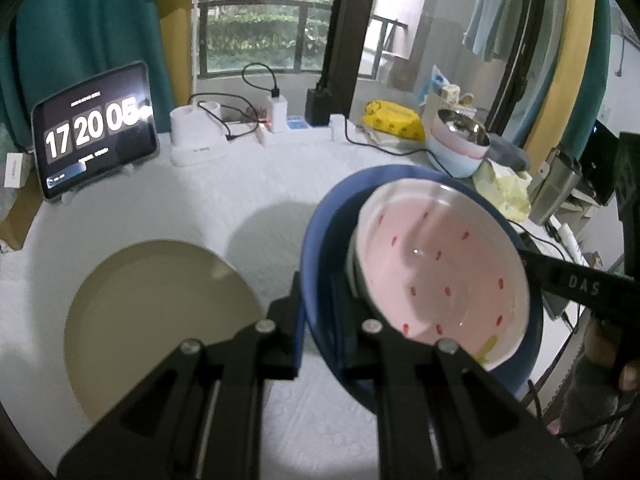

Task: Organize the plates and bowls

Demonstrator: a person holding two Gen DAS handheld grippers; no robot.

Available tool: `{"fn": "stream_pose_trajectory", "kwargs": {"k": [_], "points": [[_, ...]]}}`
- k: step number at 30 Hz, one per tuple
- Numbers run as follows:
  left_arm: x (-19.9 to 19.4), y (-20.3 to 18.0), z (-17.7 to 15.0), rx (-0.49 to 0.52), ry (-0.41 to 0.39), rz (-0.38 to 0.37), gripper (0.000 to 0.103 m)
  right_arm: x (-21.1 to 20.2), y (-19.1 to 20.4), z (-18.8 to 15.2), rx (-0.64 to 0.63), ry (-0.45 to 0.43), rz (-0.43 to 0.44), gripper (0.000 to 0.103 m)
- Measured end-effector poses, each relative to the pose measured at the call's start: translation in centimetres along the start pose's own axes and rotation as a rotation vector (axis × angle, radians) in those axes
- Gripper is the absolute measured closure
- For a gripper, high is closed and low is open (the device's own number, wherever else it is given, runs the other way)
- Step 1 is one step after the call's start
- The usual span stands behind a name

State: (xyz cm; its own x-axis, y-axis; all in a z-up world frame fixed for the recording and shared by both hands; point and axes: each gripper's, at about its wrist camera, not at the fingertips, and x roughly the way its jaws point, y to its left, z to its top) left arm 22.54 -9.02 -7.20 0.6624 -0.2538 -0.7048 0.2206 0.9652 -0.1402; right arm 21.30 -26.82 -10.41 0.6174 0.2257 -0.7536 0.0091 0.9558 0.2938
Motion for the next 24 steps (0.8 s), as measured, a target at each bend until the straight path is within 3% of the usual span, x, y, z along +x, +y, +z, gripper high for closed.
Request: {"fn": "stream_pose_trajectory", "kwargs": {"k": [11, 24], "points": [[-2.1, 3.3, 0.9, -0.036, -0.045, 0.030, 0.093, 0.2, 3.9, 1.4, -0.054, -0.015, 0.030, 0.096], [-3.1, 9.6, 0.9, -0.125, -0.069, 0.060, 0.093, 2.8, 10.4, 2.6, -0.141, 0.012, 0.053, 0.096]]}}
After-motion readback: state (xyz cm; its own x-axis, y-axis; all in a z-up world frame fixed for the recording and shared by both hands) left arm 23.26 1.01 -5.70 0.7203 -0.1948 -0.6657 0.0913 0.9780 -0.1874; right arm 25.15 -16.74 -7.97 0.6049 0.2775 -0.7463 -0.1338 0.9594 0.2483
